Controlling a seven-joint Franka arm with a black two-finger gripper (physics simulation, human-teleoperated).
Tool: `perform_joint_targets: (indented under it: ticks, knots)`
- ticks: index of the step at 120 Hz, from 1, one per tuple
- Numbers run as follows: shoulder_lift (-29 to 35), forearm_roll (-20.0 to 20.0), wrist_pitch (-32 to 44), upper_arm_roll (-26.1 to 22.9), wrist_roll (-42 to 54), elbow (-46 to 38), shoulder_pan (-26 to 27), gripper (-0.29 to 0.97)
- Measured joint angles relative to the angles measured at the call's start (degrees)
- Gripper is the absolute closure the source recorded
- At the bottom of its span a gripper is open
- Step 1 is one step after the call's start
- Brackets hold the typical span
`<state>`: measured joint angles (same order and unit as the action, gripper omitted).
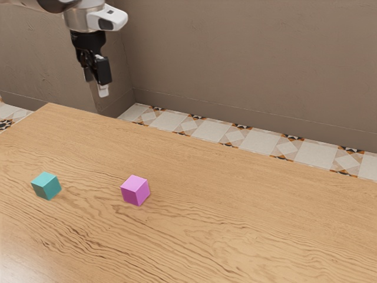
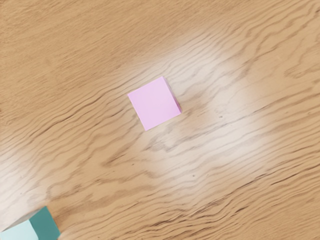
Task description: Pick up the blue block with one arm, and put the blue block on the pink block with one arm
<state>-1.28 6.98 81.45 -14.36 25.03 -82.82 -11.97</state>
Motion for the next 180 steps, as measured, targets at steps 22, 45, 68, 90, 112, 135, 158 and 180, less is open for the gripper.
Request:
perform_joint_targets:
  ticks: [22, 45, 68, 90, 112, 135, 158, 180]
  knots:
    - [0.00, -0.13, 0.06, 0.04, 0.71, 0.00, -0.05, 0.00]
    - [7.70, 0.72, -2.30, -0.92, 1.04, 2.35, -2.20, 0.00]
    - [8.43, 0.32, -6.64, -3.31, -0.59, -2.81, -4.15, 0.00]
    - [19.25, -7.66, -0.89, -21.22, 1.23, -24.52, -36.32, 0.00]
    - [20.20, -13.58, 12.92, -26.69, 5.06, -42.40, -43.48, 0.00]
    - [9.56, -11.05, 26.00, -26.36, 8.00, -39.99, -47.25, 0.00]
    - [-0.79, -3.34, 32.60, -18.65, 7.16, -32.52, -48.16, 0.00]
    - [-9.08, -1.71, 37.12, -9.16, 5.97, -30.11, -40.61, 0.00]
